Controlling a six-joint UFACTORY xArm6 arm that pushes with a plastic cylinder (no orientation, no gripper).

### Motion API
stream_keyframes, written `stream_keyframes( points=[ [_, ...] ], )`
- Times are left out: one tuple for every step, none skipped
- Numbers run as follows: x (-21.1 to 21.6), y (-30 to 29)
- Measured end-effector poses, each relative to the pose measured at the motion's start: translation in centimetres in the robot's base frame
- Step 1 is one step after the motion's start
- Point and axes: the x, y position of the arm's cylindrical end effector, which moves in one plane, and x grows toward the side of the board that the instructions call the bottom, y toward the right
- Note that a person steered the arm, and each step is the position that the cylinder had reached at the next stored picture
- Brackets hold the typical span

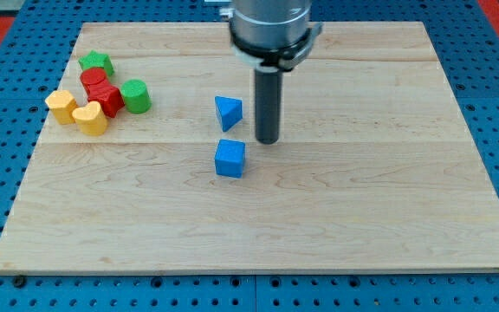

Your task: Push the triangle to the green circle

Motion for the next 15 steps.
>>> stream_keyframes(
  points=[
    [-1.9,-4.9],
    [-1.0,-13.4],
    [-1.2,-7.1],
    [-4.2,0.3],
    [-4.6,-6.5],
    [-4.2,-12.6],
    [-4.4,-6.5],
    [-4.2,5.6],
    [-4.2,14.5],
    [-4.1,18.8],
    [-4.0,19.6],
    [0.3,20.7],
    [10.8,18.6],
    [14.7,7.4],
    [12.9,-3.2]
  ],
)
